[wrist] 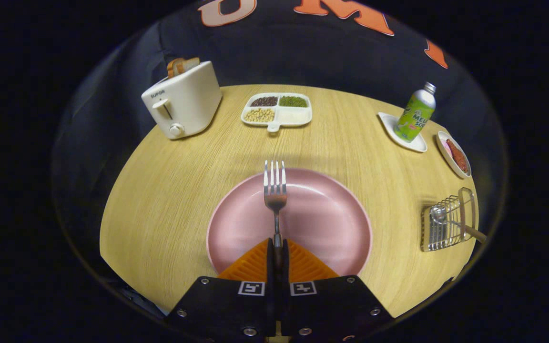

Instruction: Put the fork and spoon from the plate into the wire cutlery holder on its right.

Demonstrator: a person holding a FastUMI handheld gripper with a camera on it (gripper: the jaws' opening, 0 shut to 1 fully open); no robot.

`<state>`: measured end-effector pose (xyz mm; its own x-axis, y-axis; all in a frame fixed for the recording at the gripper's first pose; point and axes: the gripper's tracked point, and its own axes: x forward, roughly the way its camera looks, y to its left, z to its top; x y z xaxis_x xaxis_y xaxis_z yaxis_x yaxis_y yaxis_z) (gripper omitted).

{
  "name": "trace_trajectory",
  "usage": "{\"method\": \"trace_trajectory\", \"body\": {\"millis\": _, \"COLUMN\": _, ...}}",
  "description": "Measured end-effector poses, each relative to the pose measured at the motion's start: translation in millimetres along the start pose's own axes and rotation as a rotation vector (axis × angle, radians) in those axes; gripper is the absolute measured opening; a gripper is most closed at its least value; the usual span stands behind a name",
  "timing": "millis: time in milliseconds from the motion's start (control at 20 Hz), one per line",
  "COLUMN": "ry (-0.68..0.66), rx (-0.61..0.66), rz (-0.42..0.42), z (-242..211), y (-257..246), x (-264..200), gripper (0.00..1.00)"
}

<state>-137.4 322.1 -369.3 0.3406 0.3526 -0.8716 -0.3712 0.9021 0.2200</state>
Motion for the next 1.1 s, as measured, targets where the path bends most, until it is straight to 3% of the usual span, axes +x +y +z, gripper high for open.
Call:
{"method": "trace_trajectory", "body": {"millis": 400, "ry": -0.261, "rx": 0.168, "rz": -0.096, "z": 59.8, "y": -105.9, "x": -81.1, "gripper": 0.05}}
{"method": "trace_trajectory", "body": {"millis": 600, "ry": -0.334, "rx": 0.187, "rz": -0.147, "z": 71.0, "y": -156.4, "x": -119.1, "gripper": 0.05}}
{"method": "trace_trajectory", "body": {"millis": 850, "ry": -0.265, "rx": 0.137, "rz": -0.228, "z": 56.3, "y": -215.3, "x": -142.3, "gripper": 0.05}}
{"method": "trace_trajectory", "body": {"millis": 1100, "ry": -0.125, "rx": 0.111, "rz": -0.223, "z": 31.1, "y": -246.3, "x": -142.6, "gripper": 0.05}}
